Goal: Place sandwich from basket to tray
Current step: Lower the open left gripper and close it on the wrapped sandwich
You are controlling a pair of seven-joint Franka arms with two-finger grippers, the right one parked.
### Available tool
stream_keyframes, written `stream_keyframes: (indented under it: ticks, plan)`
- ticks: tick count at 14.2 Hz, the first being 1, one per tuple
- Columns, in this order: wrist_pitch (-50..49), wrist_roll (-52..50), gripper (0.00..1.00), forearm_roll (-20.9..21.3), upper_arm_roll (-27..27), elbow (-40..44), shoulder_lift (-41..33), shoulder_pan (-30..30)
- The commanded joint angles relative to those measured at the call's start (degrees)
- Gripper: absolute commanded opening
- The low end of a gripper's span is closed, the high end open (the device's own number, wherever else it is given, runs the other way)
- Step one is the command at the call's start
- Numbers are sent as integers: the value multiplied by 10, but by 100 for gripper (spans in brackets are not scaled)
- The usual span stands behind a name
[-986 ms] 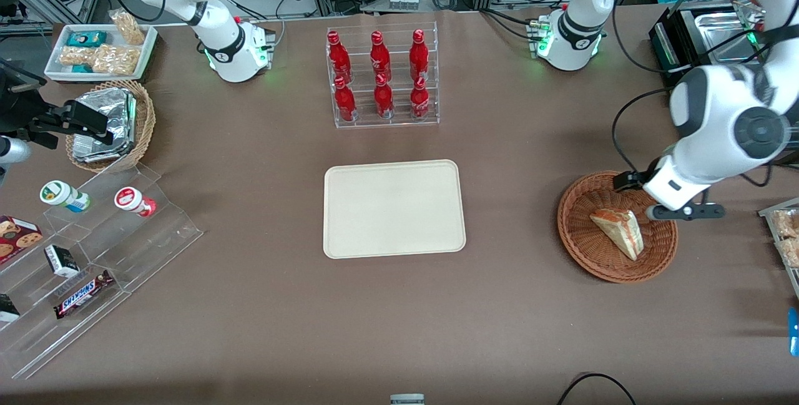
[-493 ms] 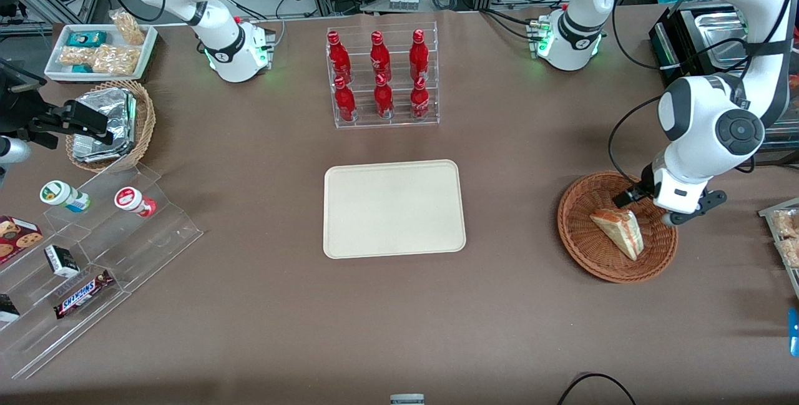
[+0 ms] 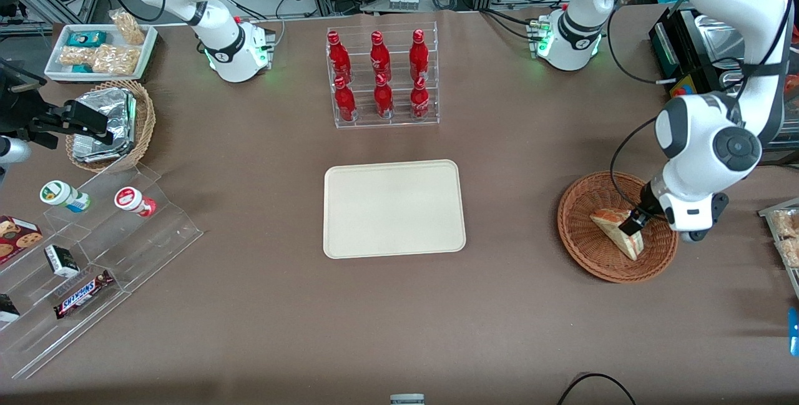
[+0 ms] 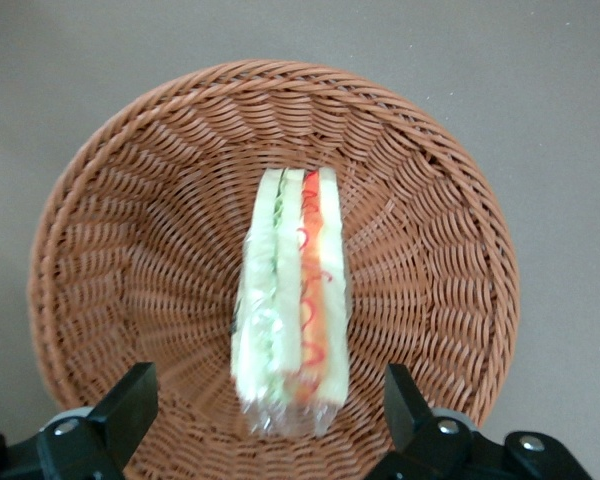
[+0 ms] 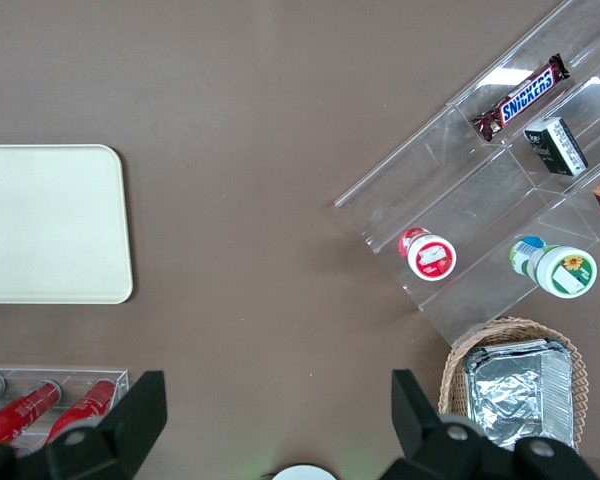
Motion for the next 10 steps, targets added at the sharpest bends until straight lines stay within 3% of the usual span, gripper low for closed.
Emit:
stream_keyframes:
  ticks: [1,3,4,5,6,10]
  plan:
    - [16,-18,100,-4,-4,35,48,4]
    - [26,-26,95,-3,-4,33,63,-1]
    - [22,-30,73,-2,-4,28,62,-1]
    - [16,-24,27,-1,-4,20,60,-1]
    - [6,-22,12,3,-4,23,57,-1]
    - [-110,-19,8,7,-8,90,43,-11]
